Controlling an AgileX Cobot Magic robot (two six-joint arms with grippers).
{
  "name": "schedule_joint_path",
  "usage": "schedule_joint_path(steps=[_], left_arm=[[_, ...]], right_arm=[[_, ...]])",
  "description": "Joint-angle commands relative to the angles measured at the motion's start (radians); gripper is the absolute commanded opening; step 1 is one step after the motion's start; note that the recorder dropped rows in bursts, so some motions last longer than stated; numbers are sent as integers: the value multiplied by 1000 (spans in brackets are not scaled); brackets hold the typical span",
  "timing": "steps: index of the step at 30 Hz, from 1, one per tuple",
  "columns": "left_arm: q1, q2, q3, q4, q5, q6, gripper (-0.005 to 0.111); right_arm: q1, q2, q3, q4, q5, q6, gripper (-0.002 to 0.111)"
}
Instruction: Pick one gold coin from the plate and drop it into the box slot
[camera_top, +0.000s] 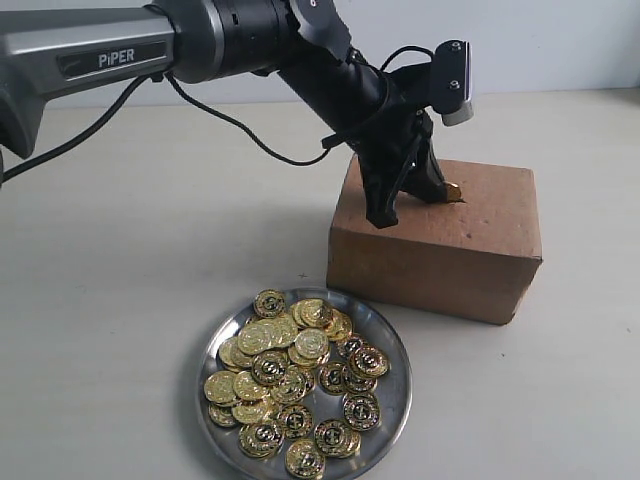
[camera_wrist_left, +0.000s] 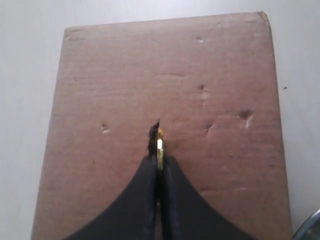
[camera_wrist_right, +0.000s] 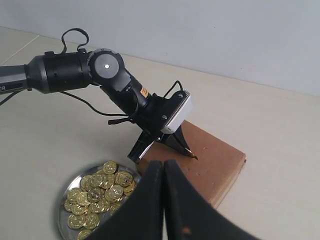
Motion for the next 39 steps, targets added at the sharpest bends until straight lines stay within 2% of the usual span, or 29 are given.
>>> schedule_joint_path(steps=[1,8,14,16,23,25,28,32,34,36,39], left_arm=[[-2,4,-8,-12,-14,2,0],[-2,4,-8,-10,-16,2,2],[-2,4,-8,-8,-27,-2,29],[-2,4,-8,-8,-35,-2,33],[-2,-40,-8,-8,-43,-17,30],[-2,-75,-8,-8,-35,-79,21],[-2,-142,-8,-5,20,-239,0],[-3,-235,-8,-4,198,-281,0],[-8,-282,-8,-6,276,-357,0],[-7,-321,-8,-6,284,-494,0],[-10,-369,14,27,284,-580,0]], right_arm=[[-4,-4,-5,1,-4,-10,0],[-4,-4,-5,1,-4,-10,0],[-4,-4,-5,1,-4,-10,0],[-4,-4,-5,1,-4,-10,0],[-4,-4,-5,-16,-4,-20,0],[-4,-4,-5,-39,-4,-20,0],[-4,-4,-2,-83,-4,-40,0],[-4,-26,81,-77,-4,-117,0],[-4,-46,152,-77,-70,-124,0],[-4,-78,245,-82,-189,-124,0],[-4,-124,388,-110,-404,-147,0]])
